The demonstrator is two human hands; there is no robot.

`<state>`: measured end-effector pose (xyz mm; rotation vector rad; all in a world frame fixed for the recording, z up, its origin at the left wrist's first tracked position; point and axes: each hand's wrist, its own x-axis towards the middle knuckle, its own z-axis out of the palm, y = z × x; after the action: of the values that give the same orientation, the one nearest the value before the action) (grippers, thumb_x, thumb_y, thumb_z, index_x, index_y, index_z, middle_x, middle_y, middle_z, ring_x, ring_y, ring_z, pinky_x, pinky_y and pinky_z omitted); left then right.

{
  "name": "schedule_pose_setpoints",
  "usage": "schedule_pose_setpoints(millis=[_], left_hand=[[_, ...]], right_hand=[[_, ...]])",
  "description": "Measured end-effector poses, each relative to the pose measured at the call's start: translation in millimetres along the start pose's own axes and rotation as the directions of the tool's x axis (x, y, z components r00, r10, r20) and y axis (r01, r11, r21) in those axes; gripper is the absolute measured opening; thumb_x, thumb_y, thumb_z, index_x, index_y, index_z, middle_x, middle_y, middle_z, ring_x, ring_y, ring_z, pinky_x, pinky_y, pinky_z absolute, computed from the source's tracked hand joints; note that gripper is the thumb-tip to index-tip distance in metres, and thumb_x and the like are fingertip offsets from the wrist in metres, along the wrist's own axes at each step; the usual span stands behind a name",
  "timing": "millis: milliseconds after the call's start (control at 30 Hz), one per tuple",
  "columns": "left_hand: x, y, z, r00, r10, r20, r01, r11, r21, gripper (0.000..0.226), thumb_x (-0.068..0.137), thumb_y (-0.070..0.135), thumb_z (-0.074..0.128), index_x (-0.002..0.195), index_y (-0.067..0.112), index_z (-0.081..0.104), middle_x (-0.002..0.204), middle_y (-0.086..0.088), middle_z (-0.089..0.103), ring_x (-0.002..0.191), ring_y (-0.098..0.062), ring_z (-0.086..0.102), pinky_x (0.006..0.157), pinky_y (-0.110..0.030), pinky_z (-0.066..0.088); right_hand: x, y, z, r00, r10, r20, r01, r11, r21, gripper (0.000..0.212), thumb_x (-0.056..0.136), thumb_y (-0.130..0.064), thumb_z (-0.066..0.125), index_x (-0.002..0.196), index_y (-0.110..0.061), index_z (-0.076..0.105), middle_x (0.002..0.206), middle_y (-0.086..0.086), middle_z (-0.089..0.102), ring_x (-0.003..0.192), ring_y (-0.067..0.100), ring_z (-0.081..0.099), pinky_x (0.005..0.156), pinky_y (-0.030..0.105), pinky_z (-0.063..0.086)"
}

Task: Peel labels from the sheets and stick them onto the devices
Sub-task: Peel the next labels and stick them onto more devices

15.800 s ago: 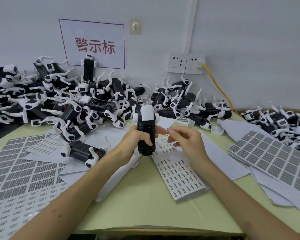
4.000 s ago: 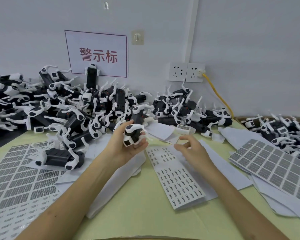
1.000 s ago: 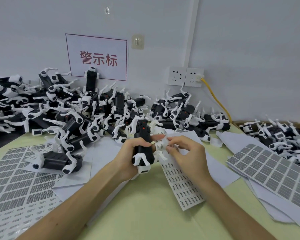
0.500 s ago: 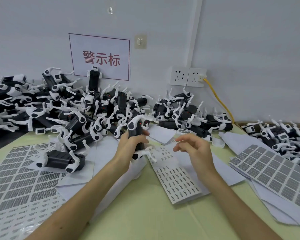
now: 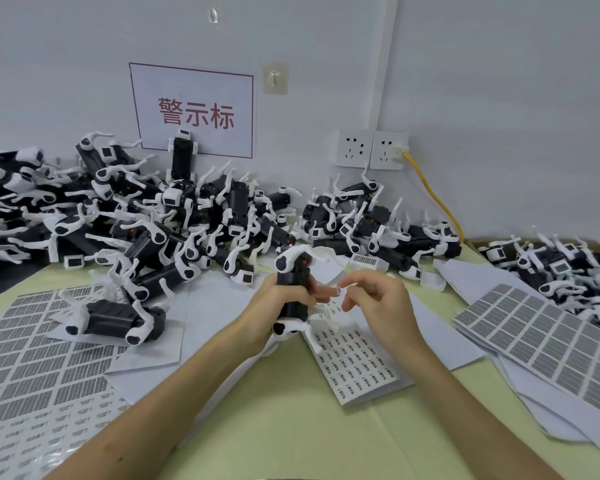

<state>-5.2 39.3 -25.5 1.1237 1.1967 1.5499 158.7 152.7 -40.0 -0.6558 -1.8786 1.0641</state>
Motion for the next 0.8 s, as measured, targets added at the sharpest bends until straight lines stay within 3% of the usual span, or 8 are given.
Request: schedule_pose_setpoints(millis=[100,167,267,367,533,800], left_hand=[[-2.0,1.8,1.2,1.000,-0.007,-0.005,0.007,1.000,0.001,0.018,0.069,0.007,0.062,0.087,0.008,0.058,0.093,-0.001,0.079,0.085,-0.012,0.075,0.069,-0.024,0.051],[-1.3,1.8,2.0,1.000,-0.005,-0.004,0.005,1.000,0.006,0.016,0.069,0.007,0.062,0.085,0.008,0.058,0.104,-0.005,0.080,0.099,-0.017,0.076,0.078,-0.029,0.052],[0.6,1.2,2.1,1.000,0.001,-0.016,-0.001,1.000,0.027,0.017,0.067,0.007,0.062,0.084,0.008,0.059,0.118,-0.011,0.077,0.116,-0.025,0.071,0.093,-0.037,0.051],[1.1,0.4,1.7,1.000,0.012,-0.020,-0.010,0.998,0.069,0.017,0.066,0.008,0.064,0.082,0.010,0.061,0.117,-0.011,0.078,0.118,-0.025,0.071,0.097,-0.039,0.051],[5.7,-5.1,-0.3,1.000,0.001,-0.008,0.000,0.993,0.116,0.015,0.067,0.008,0.066,0.082,0.011,0.064,0.117,-0.006,0.078,0.119,-0.021,0.070,0.108,-0.046,0.048],[5.9,-6.8,1.5,1.000,0.010,-0.005,-0.009,0.993,0.121,0.019,0.069,0.007,0.069,0.088,0.008,0.066,0.120,-0.008,0.077,0.116,-0.028,0.071,0.104,-0.042,0.052]], right_hand=[[0.6,2.8,2.5,1.000,0.003,0.027,-0.001,0.997,-0.079,0.043,0.093,-0.005,0.057,0.106,-0.043,0.072,0.070,-0.003,0.074,0.064,0.012,0.063,0.062,0.025,0.049],[2.2,3.9,3.0,0.999,0.029,0.037,-0.025,0.995,-0.094,0.038,0.096,-0.009,0.058,0.113,-0.041,0.069,0.072,-0.004,0.075,0.066,0.006,0.064,0.066,0.021,0.049],[4.2,3.1,0.1,0.998,0.064,0.020,-0.064,0.998,-0.006,0.018,0.098,-0.016,0.063,0.098,-0.028,0.076,0.073,0.002,0.075,0.075,0.017,0.071,0.075,0.030,0.053],[4.5,1.0,-1.2,0.999,0.045,0.026,-0.046,0.999,0.028,0.010,0.095,-0.016,0.070,0.088,-0.020,0.077,0.072,0.003,0.075,0.071,0.013,0.072,0.069,0.022,0.050],[4.6,1.3,-0.9,1.000,0.012,-0.029,-0.013,1.000,-0.018,0.013,0.090,-0.014,0.077,0.080,-0.023,0.076,0.068,0.001,0.073,0.066,0.010,0.068,0.063,0.015,0.048],[4.6,2.4,0.3,0.999,-0.008,-0.032,0.005,0.997,-0.083,0.012,0.092,-0.018,0.075,0.082,-0.023,0.070,0.070,-0.004,0.074,0.066,0.008,0.069,0.064,0.015,0.049]])
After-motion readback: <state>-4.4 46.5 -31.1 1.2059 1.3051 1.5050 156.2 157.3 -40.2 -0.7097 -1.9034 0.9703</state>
